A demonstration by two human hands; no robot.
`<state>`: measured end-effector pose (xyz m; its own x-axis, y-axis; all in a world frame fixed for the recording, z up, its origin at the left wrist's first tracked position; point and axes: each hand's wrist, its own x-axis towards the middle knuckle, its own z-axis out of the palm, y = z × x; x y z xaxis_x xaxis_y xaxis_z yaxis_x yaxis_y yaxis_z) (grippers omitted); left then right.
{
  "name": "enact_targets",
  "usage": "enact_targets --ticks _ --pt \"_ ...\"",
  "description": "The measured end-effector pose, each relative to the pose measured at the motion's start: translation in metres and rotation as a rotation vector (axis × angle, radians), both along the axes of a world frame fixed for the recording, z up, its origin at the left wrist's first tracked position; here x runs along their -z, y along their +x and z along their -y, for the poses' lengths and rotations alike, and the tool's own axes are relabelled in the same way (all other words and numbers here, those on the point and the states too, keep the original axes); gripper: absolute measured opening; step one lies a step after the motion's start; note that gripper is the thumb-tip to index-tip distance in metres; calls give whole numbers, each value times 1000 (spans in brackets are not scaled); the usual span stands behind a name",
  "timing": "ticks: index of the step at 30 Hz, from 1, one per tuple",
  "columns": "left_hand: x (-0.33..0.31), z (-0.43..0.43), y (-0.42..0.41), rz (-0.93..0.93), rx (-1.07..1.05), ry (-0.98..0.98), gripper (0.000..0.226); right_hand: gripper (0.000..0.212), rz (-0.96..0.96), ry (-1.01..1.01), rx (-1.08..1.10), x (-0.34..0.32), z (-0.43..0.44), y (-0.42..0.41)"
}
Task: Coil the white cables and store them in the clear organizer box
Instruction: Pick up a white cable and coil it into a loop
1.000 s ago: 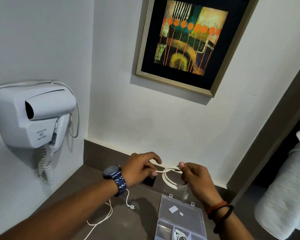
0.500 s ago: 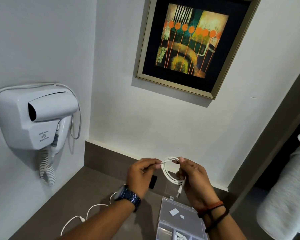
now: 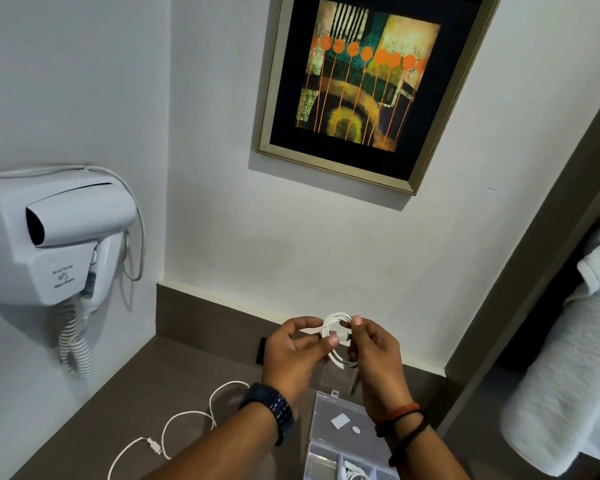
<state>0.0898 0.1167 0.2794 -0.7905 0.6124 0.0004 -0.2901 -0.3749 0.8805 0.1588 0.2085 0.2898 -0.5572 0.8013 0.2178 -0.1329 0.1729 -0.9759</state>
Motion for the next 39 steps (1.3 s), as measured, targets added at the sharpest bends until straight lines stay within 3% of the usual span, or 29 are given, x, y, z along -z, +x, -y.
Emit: enact_targets --ticks 3,9,13,17,19,24,28,31,32,34,39 --pt "8 -1 -8 71 37 3 33 27 89 61 -29 6 -5 4" --pt "29 2 -23 186 344 -27 29 27 238 121 -143 16 -17 14" --pt "37 -5 -18 1 380 -203 47 32 345 188 -208 25 -19 14" --pt "49 -10 -20 -227 378 -321 45 19 410 -48 -225 36 -31 21" --pt "59 -12 -22 -293 382 -355 46 20 453 -116 -231 46 -38 27" --pt "99 -18 -18 -387 411 -481 53 11 546 -62 -196 86 -51 40" --pt "149 -20 -10 -459 481 -650 40 5 644 59 -96 138 -58 50" --pt "190 -22 -6 -726 476 -815 17 12 702 12 -31 182 -56 57" --pt "206 -26 -7 -776 470 -871 21 17 720 -13 -7 196 -54 58" --pt "230 -33 -5 -616 498 -885 37 23 759 -36 38 221 -49 59" --pt "267 -36 2 -690 551 -984 39 35 799 21 86 255 -44 60"
